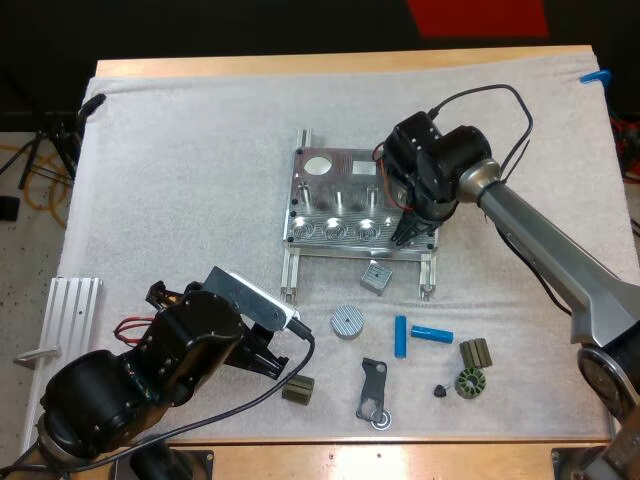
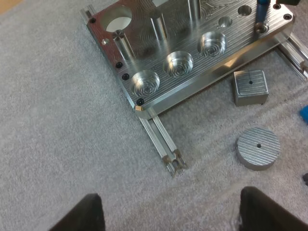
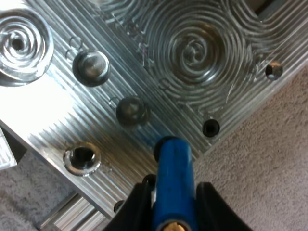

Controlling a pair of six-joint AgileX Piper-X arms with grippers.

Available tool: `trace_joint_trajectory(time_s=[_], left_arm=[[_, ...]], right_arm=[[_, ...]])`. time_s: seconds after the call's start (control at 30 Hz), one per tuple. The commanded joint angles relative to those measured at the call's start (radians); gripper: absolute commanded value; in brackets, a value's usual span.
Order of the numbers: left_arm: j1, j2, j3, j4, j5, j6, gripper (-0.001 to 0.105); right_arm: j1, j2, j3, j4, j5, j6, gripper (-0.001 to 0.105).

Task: Load cells from right to left

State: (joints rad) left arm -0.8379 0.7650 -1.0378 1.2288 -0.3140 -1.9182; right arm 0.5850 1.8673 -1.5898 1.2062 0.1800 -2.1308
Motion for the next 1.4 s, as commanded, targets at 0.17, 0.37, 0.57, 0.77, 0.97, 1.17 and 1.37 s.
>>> trace_joint_trajectory(time_s=[0.17,0.37,0.57,0.77,0.97,1.17,1.37], left_arm=[[0.001,-0.006,-0.003,-0.002,-0.02,-0.007,0.059],[0.001,-0.006,-0.003,-0.002,-0.02,-0.007,0.059],[0.001,-0.006,-0.003,-0.002,-0.02,-0.007,0.059],[0.001,-0.006,-0.003,-0.002,-0.02,-0.007,0.059],[0.001,-0.006,-0.003,-0.002,-0.02,-0.005,0.059],[0.001,-0.006,-0.003,-0.002,-0.02,-0.003,0.059],[0.001,-0.006,-0.003,-0.002,-0.02,-0.003,0.059]], right_arm=[[-0.002,0.022,0.0,0.009,-0.028,-0.002,0.001],[-0.002,0.022,0.0,0.008,-0.063,0.015,0.001],[-0.002,0.02,0.0,0.008,-0.069,0.025,0.001],[-0.002,0.007,0.0,0.008,-0.072,0.025,0.001],[-0.002,-0.018,0.0,0.006,-0.072,0.027,0.001],[-0.002,-0.033,0.0,0.006,-0.072,0.027,0.001],[-0.002,-0.033,0.0,0.006,-0.058,0.022,0.001]])
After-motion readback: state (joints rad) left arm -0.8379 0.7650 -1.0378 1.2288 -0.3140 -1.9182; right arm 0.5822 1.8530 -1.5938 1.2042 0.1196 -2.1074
